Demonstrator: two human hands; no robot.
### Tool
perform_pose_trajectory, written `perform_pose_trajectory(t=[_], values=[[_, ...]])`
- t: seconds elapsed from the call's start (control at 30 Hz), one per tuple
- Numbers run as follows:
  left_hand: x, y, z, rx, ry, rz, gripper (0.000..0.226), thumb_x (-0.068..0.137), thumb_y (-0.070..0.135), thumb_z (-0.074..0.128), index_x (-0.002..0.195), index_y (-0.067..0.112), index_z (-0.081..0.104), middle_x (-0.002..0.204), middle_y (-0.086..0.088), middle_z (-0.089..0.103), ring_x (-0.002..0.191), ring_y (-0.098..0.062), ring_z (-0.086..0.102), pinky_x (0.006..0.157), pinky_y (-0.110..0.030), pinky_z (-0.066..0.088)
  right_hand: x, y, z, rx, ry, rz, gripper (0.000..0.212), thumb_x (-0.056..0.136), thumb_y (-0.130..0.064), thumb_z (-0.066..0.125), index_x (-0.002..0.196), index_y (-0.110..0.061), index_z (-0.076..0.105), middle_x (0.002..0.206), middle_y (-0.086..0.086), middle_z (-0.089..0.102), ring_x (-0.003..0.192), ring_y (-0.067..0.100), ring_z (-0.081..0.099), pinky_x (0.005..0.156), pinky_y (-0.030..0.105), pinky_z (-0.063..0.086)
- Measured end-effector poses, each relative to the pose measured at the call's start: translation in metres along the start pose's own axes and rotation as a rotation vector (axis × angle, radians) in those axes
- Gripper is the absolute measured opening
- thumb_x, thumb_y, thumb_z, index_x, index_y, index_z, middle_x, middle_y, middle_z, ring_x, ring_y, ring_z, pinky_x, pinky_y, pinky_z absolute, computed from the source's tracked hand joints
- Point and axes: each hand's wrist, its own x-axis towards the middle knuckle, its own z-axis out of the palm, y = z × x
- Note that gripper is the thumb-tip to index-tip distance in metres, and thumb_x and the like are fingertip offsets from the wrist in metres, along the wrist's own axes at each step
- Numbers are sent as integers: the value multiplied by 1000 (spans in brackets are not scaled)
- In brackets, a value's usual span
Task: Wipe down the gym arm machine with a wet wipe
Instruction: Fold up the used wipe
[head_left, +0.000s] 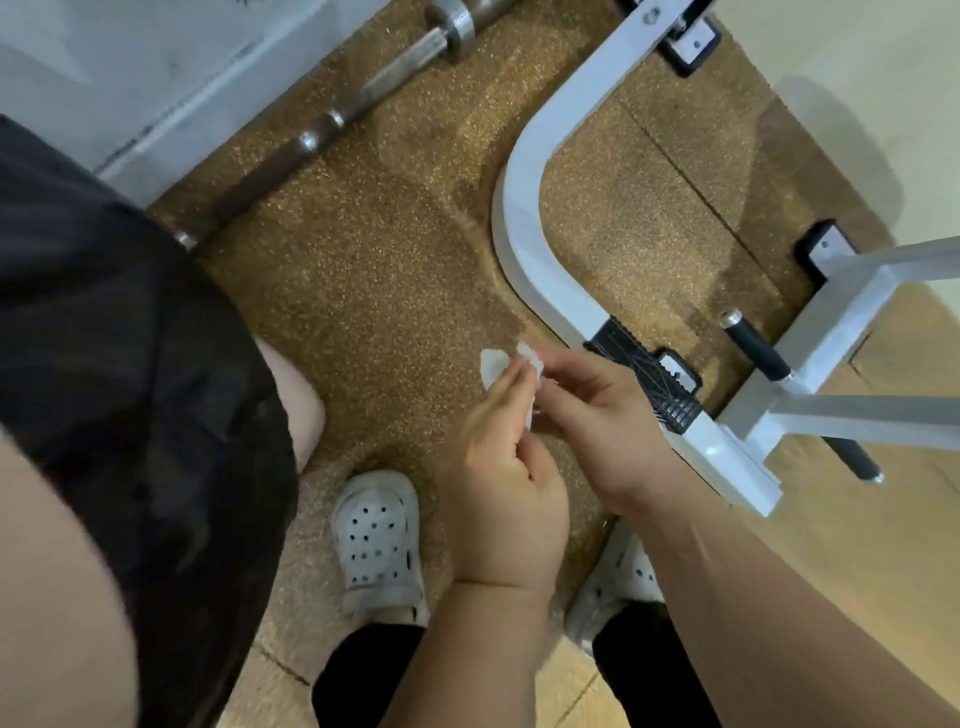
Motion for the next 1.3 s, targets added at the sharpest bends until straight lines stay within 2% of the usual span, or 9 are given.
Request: perform_pose_trajectory(t=[0.13,0.4,0.6,0.73,0.8,0.93,1.1,1.2,1.3], values=[[-22,48,-50,-74,-60,-63,49,90,-3,45,132,11,66,138,2,63,133,-6,54,106,-25,49,-52,-50,19,-21,-21,21,11,98,-6,66,101,1,74,91,22,70,82,27,71,71,32,57],[-36,141,-121,-215,-161,-225,56,93,9,39,144,23,55,149,15,50,138,10,38,117,-27,38,-127,-146,51,-53,-124,10,16,95,-7,69,110,-4,74,90,11,74,82,19,72,69,25,57],[-62,210,-191,40,-273,-136,54,93,20,42,146,22,53,152,7,49,141,-1,40,119,-29,34,-174,-205,63,-312,-117,-69,11,94,-8,72,94,-18,78,77,-2,72,67,7,63,59,23,49],[-85,255,-251,358,-314,-98,56,95,14,51,151,18,46,156,4,44,144,-9,38,115,-12,21,-215,-251,79,-424,-185,-103,15,94,-16,72,86,-29,68,75,-4,68,65,9,59,61,30,49],[-99,276,-283,536,-291,-116,57,92,18,52,149,14,48,153,-3,48,141,-22,44,114,-27,30,-235,-276,90,-504,-237,-152,18,95,-16,68,83,-29,67,73,-9,66,63,6,57,61,27,48],[-111,277,-342,842,-242,-142,65,84,30,54,147,14,49,152,-11,47,135,-36,47,110,-49,40,-260,-315,119,-661,-285,-201,17,98,-12,62,95,-27,70,90,-12,67,77,3,63,66,21,52],[-106,245,-410,1006,-394,-281,62,95,41,50,154,35,34,165,2,25,147,-25,30,118,-39,25,-268,-307,175,-783,-343,-162,28,99,-12,59,122,-25,68,106,-7,63,81,2,59,67,6,41],[-102,222,-445,1018,-487,-348,62,97,43,49,155,33,33,165,0,24,149,-24,27,120,-39,24,-269,-288,204,-840,-416,-41,43,99,-11,59,141,-21,58,143,-3,53,115,12,60,91,20,46],[-93,202,-469,1025,-602,-348,64,98,43,48,157,25,31,168,-2,17,152,-24,19,123,-42,20,-271,-274,228,-873,-410,94,51,102,-12,56,152,-17,47,157,0,41,130,19,53,90,17,39]])
